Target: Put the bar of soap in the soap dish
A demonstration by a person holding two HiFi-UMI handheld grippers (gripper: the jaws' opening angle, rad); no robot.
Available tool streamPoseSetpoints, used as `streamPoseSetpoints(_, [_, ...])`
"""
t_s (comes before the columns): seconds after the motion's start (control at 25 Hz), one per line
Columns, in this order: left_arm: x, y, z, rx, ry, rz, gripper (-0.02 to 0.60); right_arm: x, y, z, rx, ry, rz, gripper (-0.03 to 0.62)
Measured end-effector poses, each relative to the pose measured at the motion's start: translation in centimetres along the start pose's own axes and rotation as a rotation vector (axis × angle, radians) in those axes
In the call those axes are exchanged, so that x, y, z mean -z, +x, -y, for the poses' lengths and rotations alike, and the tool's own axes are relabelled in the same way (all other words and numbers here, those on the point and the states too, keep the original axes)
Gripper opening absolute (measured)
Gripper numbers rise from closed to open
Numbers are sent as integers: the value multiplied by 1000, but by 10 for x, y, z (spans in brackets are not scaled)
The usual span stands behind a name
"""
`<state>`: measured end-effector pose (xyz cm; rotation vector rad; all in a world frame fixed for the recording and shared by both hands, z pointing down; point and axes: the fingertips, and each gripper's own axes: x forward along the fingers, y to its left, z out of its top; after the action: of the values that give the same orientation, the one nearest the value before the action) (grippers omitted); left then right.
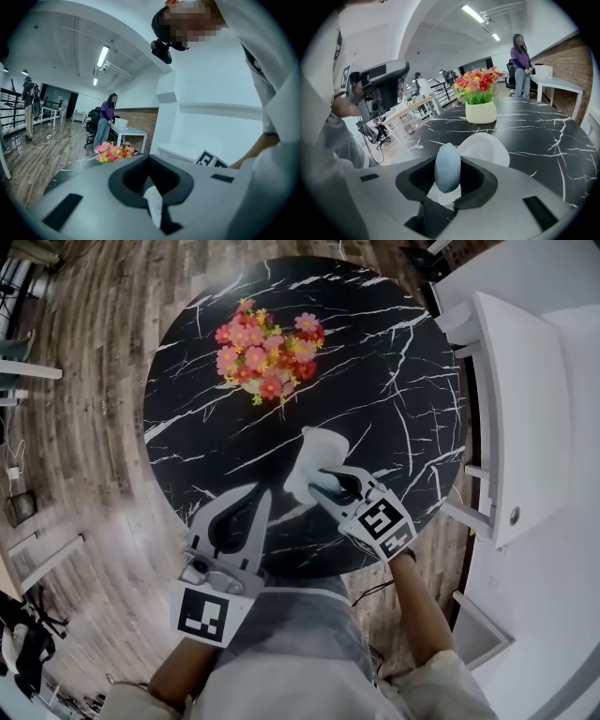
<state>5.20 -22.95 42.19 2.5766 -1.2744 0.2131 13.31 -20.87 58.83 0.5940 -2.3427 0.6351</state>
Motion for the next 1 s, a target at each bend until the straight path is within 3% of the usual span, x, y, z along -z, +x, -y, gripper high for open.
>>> streamPoseSetpoints(0.36, [-2,-2,-7,-17,-7,21,2,8,11,-3,-67,-119,-173,124])
streamPoseSetpoints(1.0, [-5,9,9,27,1,41,2,10,14,0,-153,-144,-273,126])
